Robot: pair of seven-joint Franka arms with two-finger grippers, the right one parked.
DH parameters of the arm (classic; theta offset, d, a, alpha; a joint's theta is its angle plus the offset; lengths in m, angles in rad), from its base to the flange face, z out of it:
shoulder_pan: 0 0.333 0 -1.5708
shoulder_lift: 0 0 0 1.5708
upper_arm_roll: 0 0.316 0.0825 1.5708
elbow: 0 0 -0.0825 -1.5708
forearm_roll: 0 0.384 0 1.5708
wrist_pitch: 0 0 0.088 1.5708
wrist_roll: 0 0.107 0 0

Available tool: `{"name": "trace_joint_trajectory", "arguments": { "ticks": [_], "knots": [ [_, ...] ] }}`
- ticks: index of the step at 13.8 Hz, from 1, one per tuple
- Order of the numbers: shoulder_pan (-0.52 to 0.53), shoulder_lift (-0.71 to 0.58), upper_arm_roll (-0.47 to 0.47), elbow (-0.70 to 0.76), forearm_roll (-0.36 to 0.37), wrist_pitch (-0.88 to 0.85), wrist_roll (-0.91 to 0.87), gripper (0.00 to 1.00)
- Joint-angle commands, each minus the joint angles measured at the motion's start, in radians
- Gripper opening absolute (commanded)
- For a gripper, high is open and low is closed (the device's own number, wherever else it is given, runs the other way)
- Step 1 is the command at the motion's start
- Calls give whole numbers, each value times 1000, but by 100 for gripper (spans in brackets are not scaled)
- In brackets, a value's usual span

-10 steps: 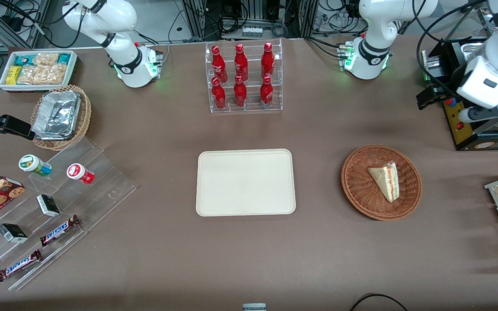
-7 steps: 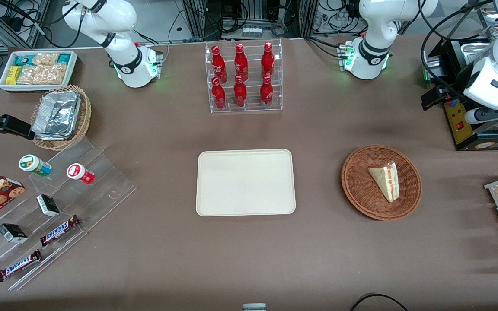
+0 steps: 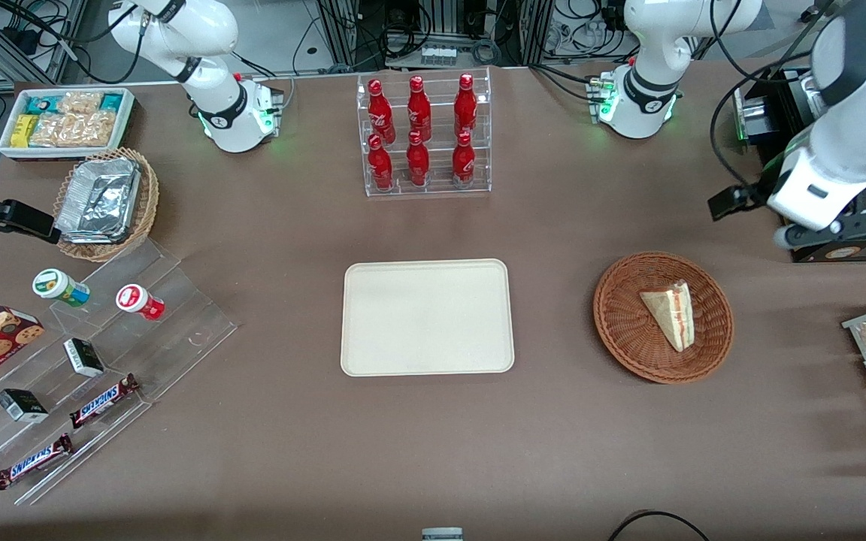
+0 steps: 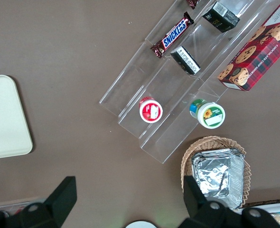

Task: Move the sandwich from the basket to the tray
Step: 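Move the left gripper over the wrapped sandwich in the wicker basket, then lower the left gripper and close it on the wrapped sandwich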

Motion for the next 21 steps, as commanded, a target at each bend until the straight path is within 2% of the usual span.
{"name": "trace_joint_trajectory", "arguments": {
  "ticks": [1,5,8,17,21],
  "knots": [
    [-1,-10,4,-112,6,140,-73,100],
    [2,47,5,-261,10,406,-148,100],
    [4,137,5,-289,16,537,-223,100],
    [29,286,7,-297,24,718,-236,100],
    [30,322,5,-297,24,729,-253,100]
  ]
}}
